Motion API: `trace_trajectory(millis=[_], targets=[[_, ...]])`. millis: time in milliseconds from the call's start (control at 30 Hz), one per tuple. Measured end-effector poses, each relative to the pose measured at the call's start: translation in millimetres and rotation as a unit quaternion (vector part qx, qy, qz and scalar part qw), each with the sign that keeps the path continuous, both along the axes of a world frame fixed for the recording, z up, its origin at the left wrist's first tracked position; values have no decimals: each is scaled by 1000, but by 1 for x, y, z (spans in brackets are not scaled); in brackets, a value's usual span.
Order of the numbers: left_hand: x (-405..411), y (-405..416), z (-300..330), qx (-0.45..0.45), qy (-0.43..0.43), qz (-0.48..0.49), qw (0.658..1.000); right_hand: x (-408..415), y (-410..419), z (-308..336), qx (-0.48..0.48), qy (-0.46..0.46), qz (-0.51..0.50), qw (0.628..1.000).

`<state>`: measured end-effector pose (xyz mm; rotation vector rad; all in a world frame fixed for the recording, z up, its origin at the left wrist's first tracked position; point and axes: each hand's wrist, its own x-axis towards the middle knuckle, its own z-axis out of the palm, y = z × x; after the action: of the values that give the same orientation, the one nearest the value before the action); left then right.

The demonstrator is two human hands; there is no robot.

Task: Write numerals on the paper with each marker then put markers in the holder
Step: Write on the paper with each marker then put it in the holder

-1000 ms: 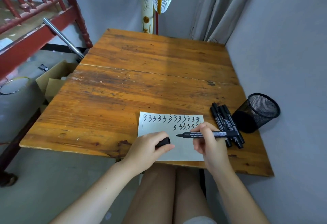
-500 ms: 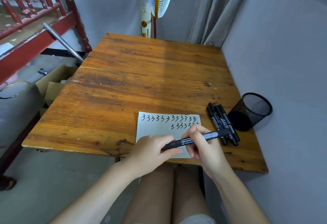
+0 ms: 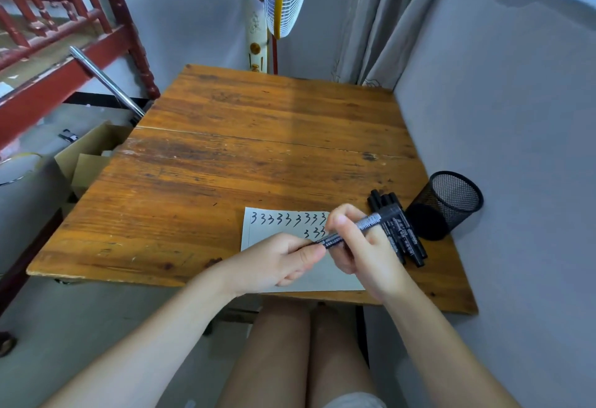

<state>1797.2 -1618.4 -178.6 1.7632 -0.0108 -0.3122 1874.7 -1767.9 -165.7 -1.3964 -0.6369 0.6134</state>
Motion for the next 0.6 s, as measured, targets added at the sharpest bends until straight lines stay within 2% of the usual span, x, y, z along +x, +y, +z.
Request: trace_trajectory(millis=[133,233,300,367,400,467,600], targets=[[7,9,-6,40,-9,30,999,15,-31,10,-51,-53,-109,991],[8,10,-30,157,-48,97,982,34,-55,29,-68,-122,-232,963],[6,9,-49,306,-81,125,940,55,-75,37,-96,-188,-347,914],[4,7,-64,426,-152,113,885,76,-96,35,-159,-249,-424,856],[3,7,-70,452,-181,109,867,85,-103,31,-201,-268,-431,838],[4,6,-75,462,-206,118,854,100,-110,16,-277,-269,-410,826],[6,5,-75,452,-209,133,857,109,-105,-10,-376,-268,-364,809]])
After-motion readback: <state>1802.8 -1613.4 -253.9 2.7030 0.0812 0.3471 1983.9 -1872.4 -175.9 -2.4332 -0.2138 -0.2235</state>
